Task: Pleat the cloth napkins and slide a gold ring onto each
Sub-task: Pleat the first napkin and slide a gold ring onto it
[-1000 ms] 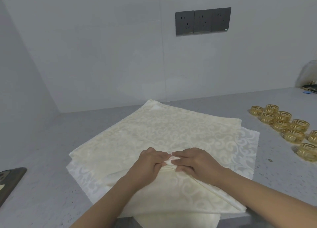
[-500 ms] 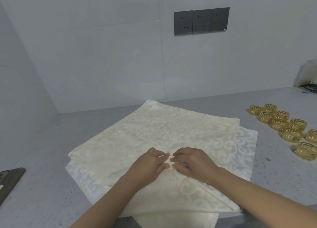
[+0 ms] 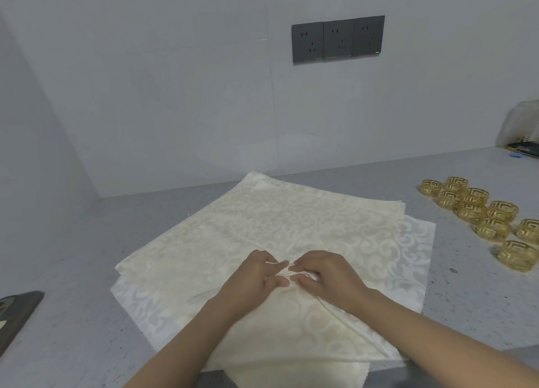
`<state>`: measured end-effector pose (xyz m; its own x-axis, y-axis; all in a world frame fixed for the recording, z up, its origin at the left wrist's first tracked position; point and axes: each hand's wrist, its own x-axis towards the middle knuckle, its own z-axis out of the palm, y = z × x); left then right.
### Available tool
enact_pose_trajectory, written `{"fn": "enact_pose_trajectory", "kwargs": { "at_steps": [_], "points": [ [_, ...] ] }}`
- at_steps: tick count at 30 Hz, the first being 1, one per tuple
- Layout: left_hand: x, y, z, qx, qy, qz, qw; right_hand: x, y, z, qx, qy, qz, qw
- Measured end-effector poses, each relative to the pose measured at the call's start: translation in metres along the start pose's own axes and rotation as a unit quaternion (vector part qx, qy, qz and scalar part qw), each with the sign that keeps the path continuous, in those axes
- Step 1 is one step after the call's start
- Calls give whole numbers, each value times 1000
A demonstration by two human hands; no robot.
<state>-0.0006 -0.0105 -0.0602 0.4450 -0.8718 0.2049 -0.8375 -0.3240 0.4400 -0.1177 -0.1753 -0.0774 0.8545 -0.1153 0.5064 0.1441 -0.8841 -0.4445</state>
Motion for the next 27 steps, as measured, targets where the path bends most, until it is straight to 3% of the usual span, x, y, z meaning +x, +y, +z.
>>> {"fn": "enact_pose_trajectory", "kwargs": {
  "at_steps": [9, 13, 23, 27],
  "points": [
    [9, 14, 2, -79, 82, 0, 993, -5, -6, -21, 62, 23, 50, 997],
    [28, 24, 3, -73, 102, 22, 992, -13, 5, -49, 84, 46, 129, 987],
    [88, 73, 51, -43, 117, 95, 988, -57, 69, -132, -57, 57, 250, 965],
    [109, 93, 71, -31, 124, 133, 983, -86, 94, -151, -213, 107, 273, 932]
  ]
}}
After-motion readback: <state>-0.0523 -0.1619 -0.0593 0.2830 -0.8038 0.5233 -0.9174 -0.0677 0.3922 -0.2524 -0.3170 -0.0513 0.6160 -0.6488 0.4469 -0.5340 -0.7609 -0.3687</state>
